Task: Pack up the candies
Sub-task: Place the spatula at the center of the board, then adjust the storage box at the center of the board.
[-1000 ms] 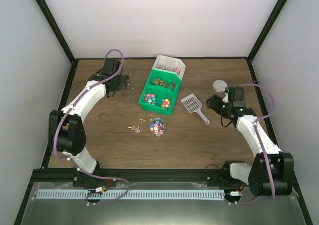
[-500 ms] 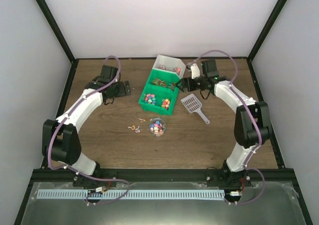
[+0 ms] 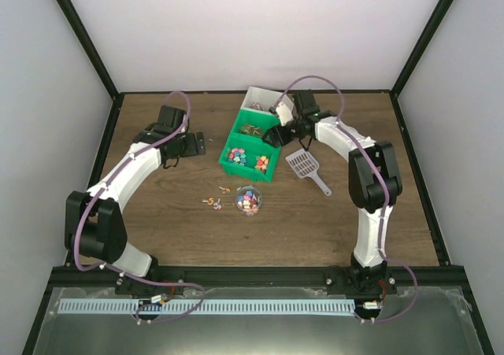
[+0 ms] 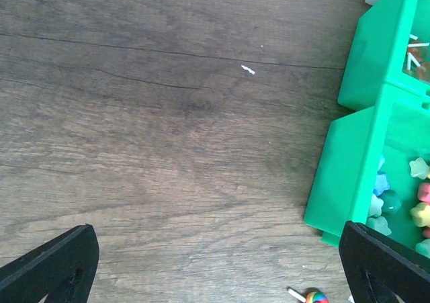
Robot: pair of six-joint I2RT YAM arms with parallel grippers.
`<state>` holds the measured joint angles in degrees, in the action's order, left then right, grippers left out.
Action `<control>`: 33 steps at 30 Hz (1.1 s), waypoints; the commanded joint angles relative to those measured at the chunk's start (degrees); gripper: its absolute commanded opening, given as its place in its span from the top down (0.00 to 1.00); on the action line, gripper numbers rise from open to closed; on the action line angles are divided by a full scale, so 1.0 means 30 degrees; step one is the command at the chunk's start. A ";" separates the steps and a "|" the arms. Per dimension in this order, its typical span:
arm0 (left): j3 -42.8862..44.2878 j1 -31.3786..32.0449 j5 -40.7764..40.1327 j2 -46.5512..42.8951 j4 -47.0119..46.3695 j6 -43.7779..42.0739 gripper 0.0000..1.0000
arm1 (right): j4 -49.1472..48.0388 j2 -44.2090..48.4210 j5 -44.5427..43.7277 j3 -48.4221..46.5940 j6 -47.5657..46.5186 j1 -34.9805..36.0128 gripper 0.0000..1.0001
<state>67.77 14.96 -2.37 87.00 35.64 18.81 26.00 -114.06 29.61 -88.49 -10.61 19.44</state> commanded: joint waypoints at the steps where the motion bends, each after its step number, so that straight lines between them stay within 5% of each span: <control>1: 0.0026 -0.0203 -0.0004 -0.0304 0.0275 -0.0835 0.00 | 0.0366 -0.0737 -0.2063 -0.0785 -0.0573 0.1643 0.28; 6: 0.0058 -0.0370 0.0086 -0.0103 0.0328 -0.1293 0.00 | -0.0126 -0.1177 -0.2800 -0.0989 0.0396 0.2374 0.32; 13: -0.0011 -0.0588 0.0117 0.0138 0.0307 -0.1730 0.00 | 0.0177 -0.1731 -0.3934 -0.1419 0.0902 0.2623 0.58; 22: -0.0138 -0.0744 0.0205 0.0409 0.0116 -0.1733 0.00 | 0.0946 -0.2308 -0.4783 -0.2684 0.1576 0.2979 0.79; 29: -0.0434 -0.0768 0.0521 0.0403 -0.0257 -0.1456 0.00 | 0.2673 -0.3475 -0.5639 -0.4104 0.2016 0.3497 0.83; 33: -0.0544 -0.0768 0.0606 0.0441 -0.0356 -0.1441 0.00 | 0.3070 -0.4058 -0.6306 -0.4713 0.2684 0.3694 0.71</control>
<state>66.85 12.99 -1.37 87.94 35.62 14.46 31.64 -123.04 15.86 -100.16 -4.47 29.47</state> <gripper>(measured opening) 0.999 0.257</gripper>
